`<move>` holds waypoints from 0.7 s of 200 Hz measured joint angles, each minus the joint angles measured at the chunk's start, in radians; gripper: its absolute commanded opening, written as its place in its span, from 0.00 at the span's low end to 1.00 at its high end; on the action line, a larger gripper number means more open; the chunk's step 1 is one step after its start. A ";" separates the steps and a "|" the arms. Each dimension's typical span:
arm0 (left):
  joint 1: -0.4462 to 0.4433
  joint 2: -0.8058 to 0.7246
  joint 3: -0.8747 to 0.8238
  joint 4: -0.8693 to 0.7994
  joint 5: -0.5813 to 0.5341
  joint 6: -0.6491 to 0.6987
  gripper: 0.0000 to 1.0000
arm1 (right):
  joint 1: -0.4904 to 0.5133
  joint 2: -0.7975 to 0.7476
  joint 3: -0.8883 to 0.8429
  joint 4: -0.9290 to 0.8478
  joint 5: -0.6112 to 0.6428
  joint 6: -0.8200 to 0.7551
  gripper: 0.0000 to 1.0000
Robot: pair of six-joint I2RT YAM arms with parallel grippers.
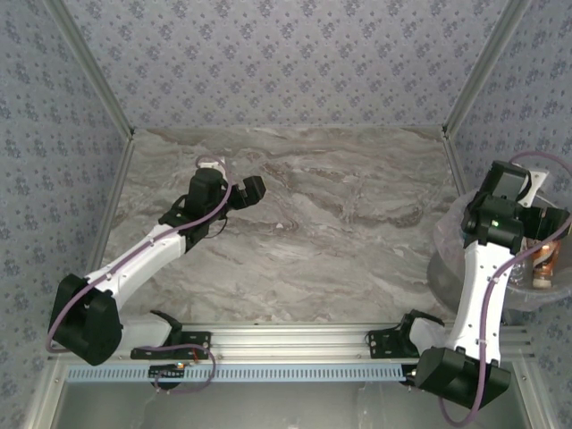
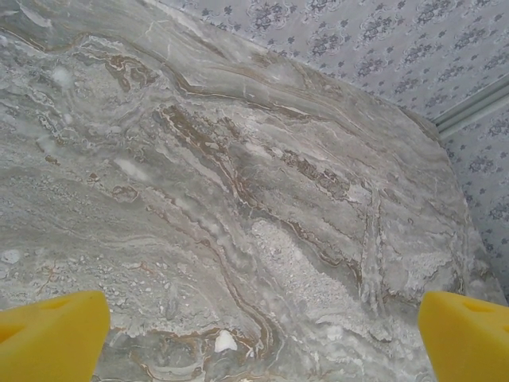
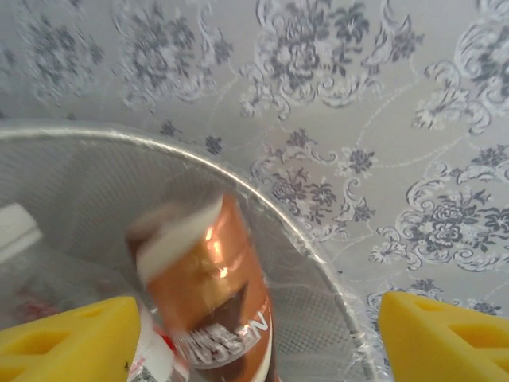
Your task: Put the plastic bottles in the bin
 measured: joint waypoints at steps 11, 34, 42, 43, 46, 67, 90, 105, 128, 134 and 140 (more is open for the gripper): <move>0.000 0.000 0.000 0.000 -0.002 0.000 0.99 | 0.034 -0.002 0.030 -0.013 -0.002 0.017 0.86; 0.000 0.000 0.000 0.000 -0.010 0.000 0.99 | 0.113 -0.002 0.088 -0.033 0.000 0.041 0.89; 0.000 0.000 0.000 0.000 -0.012 0.000 1.00 | 0.144 -0.002 0.100 -0.039 0.000 0.049 0.89; 0.000 0.000 0.000 0.000 -0.012 0.000 1.00 | 0.147 -0.002 0.100 -0.040 0.000 0.051 0.89; 0.000 0.000 0.000 0.000 -0.012 0.000 1.00 | 0.158 -0.002 0.103 -0.042 0.000 0.055 0.90; 0.000 0.000 0.000 -0.001 -0.016 0.000 1.00 | 0.241 -0.002 0.116 -0.054 -0.020 0.090 1.00; 0.000 0.000 0.000 -0.014 -0.029 0.000 0.99 | 0.346 -0.002 0.120 -0.055 -0.091 0.146 1.00; 0.004 -0.005 0.000 -0.029 -0.040 0.001 0.99 | 0.407 -0.002 0.119 -0.044 -0.161 0.189 1.00; 0.014 -0.036 -0.006 -0.053 -0.069 0.010 0.99 | 0.478 -0.012 0.083 0.038 -0.325 0.264 1.00; 0.019 -0.049 -0.007 -0.061 -0.081 0.015 0.99 | 0.491 -0.014 0.067 0.065 -0.378 0.282 1.00; 0.024 -0.063 -0.008 -0.069 -0.094 0.017 1.00 | 0.501 -0.016 0.047 0.099 -0.420 0.299 1.00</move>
